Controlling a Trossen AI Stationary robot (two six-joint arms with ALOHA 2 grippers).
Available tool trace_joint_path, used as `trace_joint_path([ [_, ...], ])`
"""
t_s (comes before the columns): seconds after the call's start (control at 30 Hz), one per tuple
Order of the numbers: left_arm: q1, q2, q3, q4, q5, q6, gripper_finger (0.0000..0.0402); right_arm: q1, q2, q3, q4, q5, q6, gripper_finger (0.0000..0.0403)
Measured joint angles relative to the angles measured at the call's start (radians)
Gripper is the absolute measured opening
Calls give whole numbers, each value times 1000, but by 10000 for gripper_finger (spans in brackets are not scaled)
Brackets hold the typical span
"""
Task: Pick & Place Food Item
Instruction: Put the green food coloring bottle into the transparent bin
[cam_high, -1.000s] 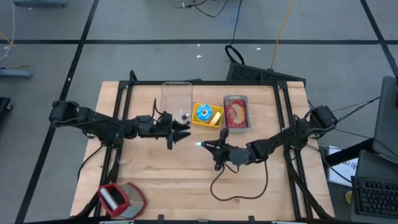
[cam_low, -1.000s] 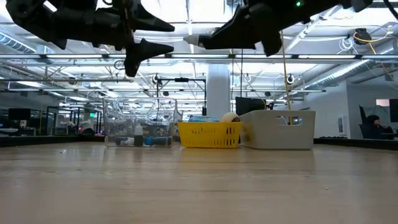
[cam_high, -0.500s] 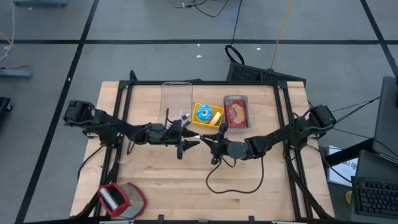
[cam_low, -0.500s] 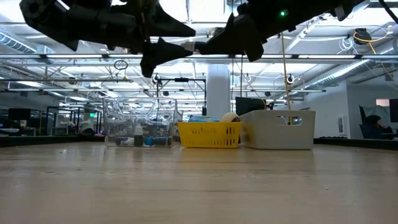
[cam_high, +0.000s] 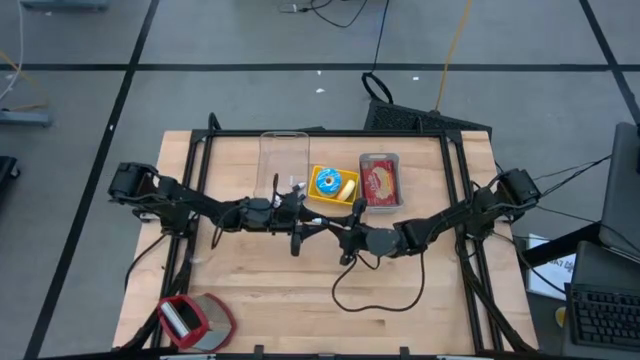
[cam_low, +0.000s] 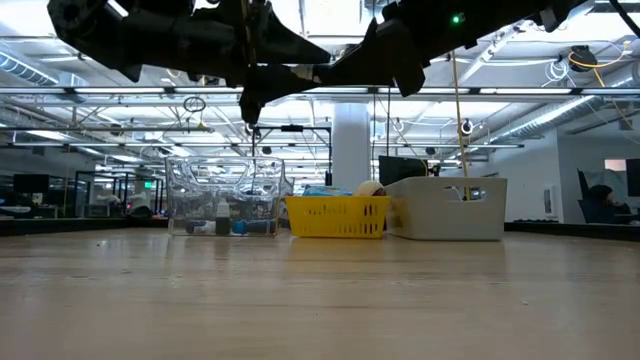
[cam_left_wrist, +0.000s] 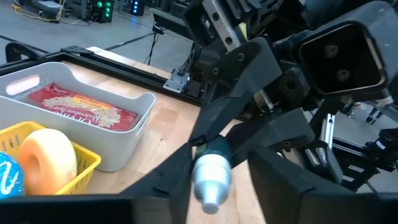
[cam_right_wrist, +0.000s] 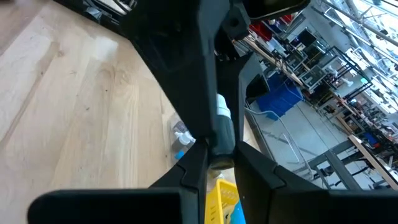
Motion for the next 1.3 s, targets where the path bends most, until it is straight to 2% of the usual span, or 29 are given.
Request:
trace_joint_path([
  [0.2, 15, -1, -1, -5, 5, -1, 66, 0, 0, 0, -2, -1, 1, 49],
  [0.37, 25, -3, -2, -10, 11, -4, 65, 2, 0, 0, -8, -40, 52, 68],
  [0.57, 76, -103, -2, -118, -10, 17, 65, 43, -21, 1, -40, 38, 218, 115],
  [0.73, 123, -240, -1, -324, -87, 26, 65, 93, -87, 0, -139, 53, 275, 134],
  [0.93, 194, -360, 0, -603, -233, -5, 65, 143, -186, -43, -196, 52, 366, 131],
  [1.1, 278, -361, -2, -859, -312, -116, 65, 160, -268, -134, -158, 56, 410, 122],
  [1.3, 349, -265, -2, -939, -277, -191, 65, 164, -345, -267, -18, 56, 456, 116],
])
